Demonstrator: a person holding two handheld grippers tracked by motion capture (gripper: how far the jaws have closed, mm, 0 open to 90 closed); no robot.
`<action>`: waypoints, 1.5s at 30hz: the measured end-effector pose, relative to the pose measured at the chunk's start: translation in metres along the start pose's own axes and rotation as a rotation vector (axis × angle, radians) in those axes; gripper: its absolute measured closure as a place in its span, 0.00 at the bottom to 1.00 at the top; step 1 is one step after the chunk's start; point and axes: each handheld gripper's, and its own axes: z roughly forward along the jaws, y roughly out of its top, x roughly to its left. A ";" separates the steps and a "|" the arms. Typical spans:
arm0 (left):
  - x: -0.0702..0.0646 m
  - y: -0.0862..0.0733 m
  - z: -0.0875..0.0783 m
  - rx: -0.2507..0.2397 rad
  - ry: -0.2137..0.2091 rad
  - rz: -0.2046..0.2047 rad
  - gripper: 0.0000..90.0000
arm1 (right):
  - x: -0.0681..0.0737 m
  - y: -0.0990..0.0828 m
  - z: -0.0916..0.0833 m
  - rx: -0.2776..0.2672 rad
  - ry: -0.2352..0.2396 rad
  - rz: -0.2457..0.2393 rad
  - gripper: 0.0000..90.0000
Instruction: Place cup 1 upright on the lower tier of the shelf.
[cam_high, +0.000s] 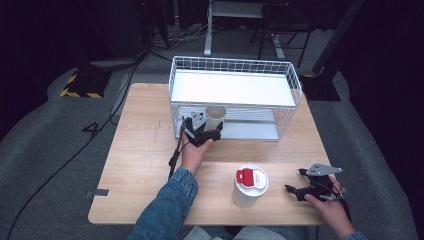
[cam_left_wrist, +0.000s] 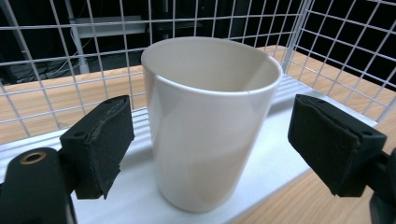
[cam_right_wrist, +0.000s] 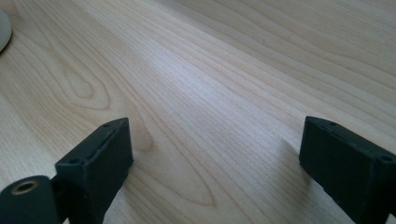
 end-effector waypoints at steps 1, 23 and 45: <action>-0.001 0.000 -0.002 0.001 -0.001 -0.001 0.17 | 0.000 0.000 0.000 0.000 0.000 0.000 0.11; -0.015 0.013 -0.075 0.007 -0.044 0.090 0.17 | 0.000 0.000 0.000 0.001 0.000 0.000 0.11; -0.014 -0.016 -0.142 0.176 -0.079 0.077 0.17 | 0.000 0.000 0.000 0.003 -0.001 0.000 0.11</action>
